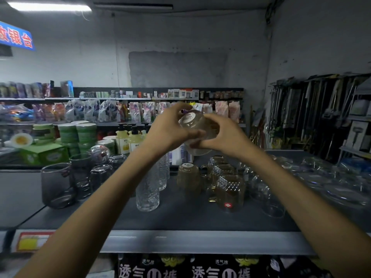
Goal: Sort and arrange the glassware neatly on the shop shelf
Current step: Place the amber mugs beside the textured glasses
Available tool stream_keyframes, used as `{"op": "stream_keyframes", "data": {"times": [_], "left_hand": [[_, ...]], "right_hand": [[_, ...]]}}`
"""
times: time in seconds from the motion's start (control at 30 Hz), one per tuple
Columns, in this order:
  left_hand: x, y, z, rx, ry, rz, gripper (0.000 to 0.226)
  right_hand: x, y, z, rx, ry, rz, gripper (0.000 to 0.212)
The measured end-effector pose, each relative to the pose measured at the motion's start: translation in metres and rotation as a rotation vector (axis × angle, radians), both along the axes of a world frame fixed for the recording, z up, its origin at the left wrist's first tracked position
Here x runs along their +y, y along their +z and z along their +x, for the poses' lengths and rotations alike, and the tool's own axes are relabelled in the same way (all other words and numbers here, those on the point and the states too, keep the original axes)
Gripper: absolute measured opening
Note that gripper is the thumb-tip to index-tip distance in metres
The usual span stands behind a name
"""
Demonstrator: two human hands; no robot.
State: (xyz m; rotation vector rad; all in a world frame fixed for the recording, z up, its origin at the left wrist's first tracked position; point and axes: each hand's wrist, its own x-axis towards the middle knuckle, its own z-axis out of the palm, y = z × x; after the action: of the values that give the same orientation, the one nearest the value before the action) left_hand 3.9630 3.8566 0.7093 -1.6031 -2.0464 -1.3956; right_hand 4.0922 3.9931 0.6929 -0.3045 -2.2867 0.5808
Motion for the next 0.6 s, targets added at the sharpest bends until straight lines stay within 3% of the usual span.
{"op": "stream_keyframes", "data": {"times": [0.17,0.33,0.43,0.53,0.6], "left_hand": [[0.012,0.016,-0.011,0.02,-0.002,-0.101,0.074],[0.035,0.028,-0.026,0.016,0.018,-0.202,0.04],[0.048,0.031,-0.036,0.021,0.057,-0.255,0.052],[0.058,0.034,-0.05,-0.023,0.052,-0.29,0.057],[0.063,0.033,-0.06,-0.052,0.042,-0.305,0.058]], "right_hand": [[0.014,-0.002,-0.012,-0.013,0.085,-0.152,0.045],[0.013,-0.012,-0.031,-0.069,-0.047,-0.183,0.068],[0.001,-0.028,-0.037,-0.115,-0.246,-0.053,0.053],[-0.021,-0.055,-0.043,-0.196,-0.283,0.174,0.026],[-0.033,-0.074,-0.05,-0.287,-0.315,0.289,0.022]]}}
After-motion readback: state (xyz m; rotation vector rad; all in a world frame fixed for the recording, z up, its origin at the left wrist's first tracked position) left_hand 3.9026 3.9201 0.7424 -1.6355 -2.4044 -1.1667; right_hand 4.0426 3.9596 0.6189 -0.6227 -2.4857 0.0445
